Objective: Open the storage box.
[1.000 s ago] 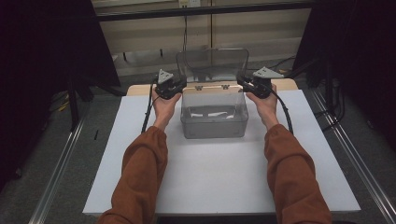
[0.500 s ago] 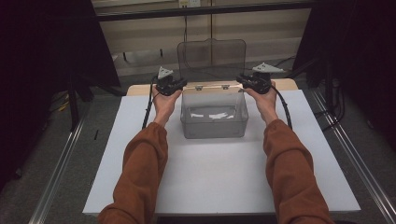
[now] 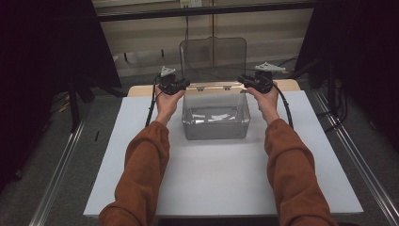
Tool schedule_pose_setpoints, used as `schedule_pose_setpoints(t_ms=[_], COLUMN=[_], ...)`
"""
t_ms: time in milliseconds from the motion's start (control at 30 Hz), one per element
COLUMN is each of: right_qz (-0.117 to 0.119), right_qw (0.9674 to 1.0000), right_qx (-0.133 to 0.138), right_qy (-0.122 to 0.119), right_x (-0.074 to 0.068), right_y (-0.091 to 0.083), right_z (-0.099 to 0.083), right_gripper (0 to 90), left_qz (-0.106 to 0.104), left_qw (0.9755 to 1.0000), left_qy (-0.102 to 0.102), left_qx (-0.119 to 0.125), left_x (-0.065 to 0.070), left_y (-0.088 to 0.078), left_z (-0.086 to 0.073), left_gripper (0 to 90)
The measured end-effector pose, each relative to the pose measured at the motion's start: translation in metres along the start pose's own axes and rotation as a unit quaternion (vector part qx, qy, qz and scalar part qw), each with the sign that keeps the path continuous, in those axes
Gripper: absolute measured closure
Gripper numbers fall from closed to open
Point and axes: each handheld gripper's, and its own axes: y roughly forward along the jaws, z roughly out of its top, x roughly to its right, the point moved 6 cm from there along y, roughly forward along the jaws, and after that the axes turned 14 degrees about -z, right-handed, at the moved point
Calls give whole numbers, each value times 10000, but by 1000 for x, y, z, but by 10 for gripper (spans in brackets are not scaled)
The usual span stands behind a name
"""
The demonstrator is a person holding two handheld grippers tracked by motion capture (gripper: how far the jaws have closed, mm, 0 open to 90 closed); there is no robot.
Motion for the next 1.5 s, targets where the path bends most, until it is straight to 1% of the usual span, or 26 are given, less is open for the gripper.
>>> schedule_pose_setpoints(t_ms=[100,200,367,533,633,700,767,933,1133,1233,1333,1500], right_qz=[0,12,31,8,6,-3,-18,-33,-20,-68,-98,-90], right_qw=[9999,9998,9994,9987,9985,9985,9983,9981,9978,9976,9971,9964], right_qx=[-43,-133,-298,-400,-411,-430,-439,-471,-487,-514,-596,-682], right_qy=[118,159,186,302,349,350,372,401,443,457,469,489], right_x=[0,0,1,1,0,0,0,0,-1,-2,-2,-2], right_y=[1,3,6,8,9,9,10,11,13,14,16,17], right_z=[-1,0,1,1,1,1,0,0,-2,-2,-3,-2], right_gripper=[723,714,699,685,681,672,666,654,639,621,596,589], left_qz=[-1,-22,-53,-79,-43,2,16,19,-12,-1,0,-52], left_qw=[10000,9999,9995,9990,9990,9989,9988,9989,9987,9986,9983,9981], left_qy=[-72,-115,-259,-388,-385,-351,-389,-352,-404,-446,-480,-522], left_qx=[-39,-80,-155,-186,-226,-304,-298,-317,-310,-301,-337,-334], left_x=[-1,-1,-2,-3,-3,-2,-2,-2,-2,-2,-2,-4], left_y=[1,1,1,2,3,4,5,7,8,9,11,11], left_z=[1,1,2,2,2,2,2,1,0,0,-2,-2], left_gripper=[709,704,706,702,692,672,657,632,618,605,577,573])
